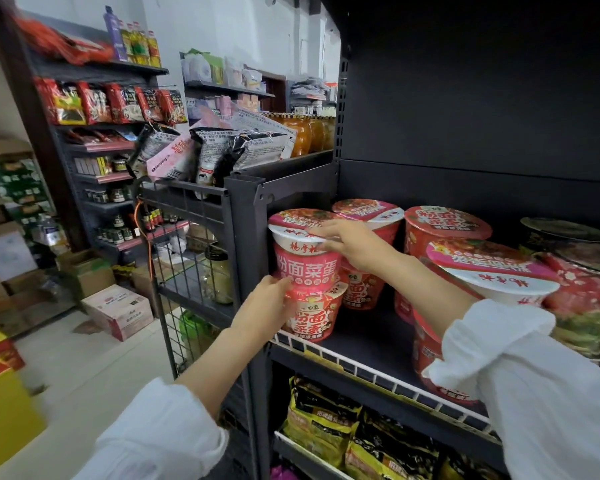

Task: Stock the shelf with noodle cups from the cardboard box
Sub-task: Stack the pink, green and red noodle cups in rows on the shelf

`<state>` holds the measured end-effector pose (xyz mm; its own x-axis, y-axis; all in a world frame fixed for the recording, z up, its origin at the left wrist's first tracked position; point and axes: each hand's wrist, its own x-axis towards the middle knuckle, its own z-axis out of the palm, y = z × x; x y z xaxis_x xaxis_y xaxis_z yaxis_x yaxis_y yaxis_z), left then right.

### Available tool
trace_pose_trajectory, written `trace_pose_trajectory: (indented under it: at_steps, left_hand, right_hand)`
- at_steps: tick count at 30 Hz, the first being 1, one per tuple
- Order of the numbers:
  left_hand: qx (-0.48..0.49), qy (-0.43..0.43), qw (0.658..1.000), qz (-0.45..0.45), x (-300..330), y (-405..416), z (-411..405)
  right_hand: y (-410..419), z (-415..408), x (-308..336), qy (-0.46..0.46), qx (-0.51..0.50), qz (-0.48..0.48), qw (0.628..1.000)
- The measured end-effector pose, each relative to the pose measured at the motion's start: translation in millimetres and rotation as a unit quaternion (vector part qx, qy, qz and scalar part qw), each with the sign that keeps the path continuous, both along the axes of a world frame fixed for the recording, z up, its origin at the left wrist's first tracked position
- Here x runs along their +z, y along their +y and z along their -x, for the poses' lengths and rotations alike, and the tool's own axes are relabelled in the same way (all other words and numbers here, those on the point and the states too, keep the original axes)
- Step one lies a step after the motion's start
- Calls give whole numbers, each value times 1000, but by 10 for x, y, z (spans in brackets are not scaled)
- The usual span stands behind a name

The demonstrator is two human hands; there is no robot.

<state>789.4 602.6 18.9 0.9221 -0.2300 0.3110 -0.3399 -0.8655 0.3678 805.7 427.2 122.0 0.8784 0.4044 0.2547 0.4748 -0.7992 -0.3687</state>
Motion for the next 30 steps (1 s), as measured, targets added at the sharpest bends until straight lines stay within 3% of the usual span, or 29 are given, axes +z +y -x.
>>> trace_pose_trajectory:
  at_steps: [7,16,23,28,30]
  left_hand:
    - [-18,0,1000,0,-17,-51,-27]
    - [-142,21,990,10,-5,60,-147]
    - [-132,59,989,39,36,95,-122]
    - [-33,-75,993,-83,173,-98,99]
    - [-43,-126,985,-107,260,-192,191]
  right_hand:
    - [-129,108,25,19,3,-7,1000]
    - [-210,297,-173,-106,-73,-9,992]
    - [-117,278,-260,-106,-98,-22,989]
    - [-138,376,-280,-96,-102,-19,990]
    - [-132,433,-271,-82,-96,-16,992]
